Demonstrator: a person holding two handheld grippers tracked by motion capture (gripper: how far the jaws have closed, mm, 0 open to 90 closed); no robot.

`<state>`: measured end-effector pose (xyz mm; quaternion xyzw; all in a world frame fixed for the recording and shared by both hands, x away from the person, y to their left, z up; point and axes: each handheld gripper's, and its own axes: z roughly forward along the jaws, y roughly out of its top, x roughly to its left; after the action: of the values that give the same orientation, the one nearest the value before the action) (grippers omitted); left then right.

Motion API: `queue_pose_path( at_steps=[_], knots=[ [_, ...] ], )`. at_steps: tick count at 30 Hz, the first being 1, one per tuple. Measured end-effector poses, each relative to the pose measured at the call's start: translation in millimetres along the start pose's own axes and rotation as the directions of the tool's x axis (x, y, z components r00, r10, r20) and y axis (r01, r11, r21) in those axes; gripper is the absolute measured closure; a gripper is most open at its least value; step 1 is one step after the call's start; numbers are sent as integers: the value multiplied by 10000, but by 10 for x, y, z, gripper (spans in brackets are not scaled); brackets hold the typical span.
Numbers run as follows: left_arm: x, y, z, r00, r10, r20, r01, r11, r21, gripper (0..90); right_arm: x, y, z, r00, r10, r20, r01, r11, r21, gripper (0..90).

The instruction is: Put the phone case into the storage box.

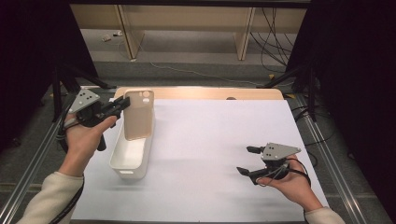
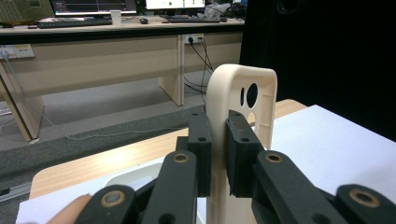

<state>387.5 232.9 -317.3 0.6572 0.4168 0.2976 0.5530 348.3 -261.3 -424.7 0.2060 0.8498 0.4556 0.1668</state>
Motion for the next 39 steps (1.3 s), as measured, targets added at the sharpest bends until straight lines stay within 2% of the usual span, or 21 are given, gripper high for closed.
queue_pose_path(
  at_steps=[39],
  knots=[
    [173,-14,81,9985,360,-418,-354,9993,148,818,-4,-1,-2,10000,15,11,-14,10000,-19,215]
  ],
)
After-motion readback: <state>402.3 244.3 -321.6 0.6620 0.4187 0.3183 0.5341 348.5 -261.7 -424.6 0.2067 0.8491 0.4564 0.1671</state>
